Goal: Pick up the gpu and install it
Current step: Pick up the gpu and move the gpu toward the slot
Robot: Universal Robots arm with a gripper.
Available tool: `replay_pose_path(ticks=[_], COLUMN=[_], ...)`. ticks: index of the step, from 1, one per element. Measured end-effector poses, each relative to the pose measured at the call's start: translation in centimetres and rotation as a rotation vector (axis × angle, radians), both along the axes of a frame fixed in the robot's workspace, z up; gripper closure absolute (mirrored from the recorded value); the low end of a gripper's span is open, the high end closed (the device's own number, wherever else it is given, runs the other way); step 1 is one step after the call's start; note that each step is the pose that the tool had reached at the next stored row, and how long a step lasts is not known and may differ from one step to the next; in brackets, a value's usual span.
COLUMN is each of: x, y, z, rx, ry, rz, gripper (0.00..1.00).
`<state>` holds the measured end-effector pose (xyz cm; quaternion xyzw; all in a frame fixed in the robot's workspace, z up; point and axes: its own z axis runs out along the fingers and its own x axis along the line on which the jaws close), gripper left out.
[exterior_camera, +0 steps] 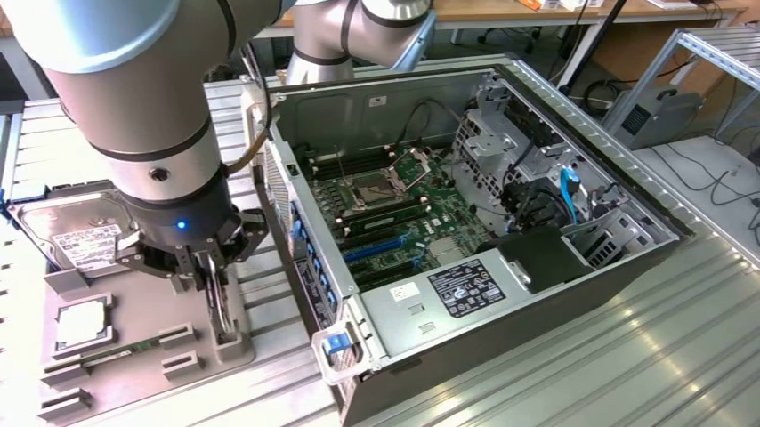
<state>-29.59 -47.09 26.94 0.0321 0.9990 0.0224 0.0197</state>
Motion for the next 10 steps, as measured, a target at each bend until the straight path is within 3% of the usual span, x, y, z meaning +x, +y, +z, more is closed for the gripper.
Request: replay_pose_path(ticks=[5, 10], x=[0.0, 0.0], y=[0.04, 0.07], z=[2.1, 4.86], rx=[0.0001, 0.0001], ry=[0.0, 0.0], rz=[0.0, 0.001], gripper=[0.73, 0.73])
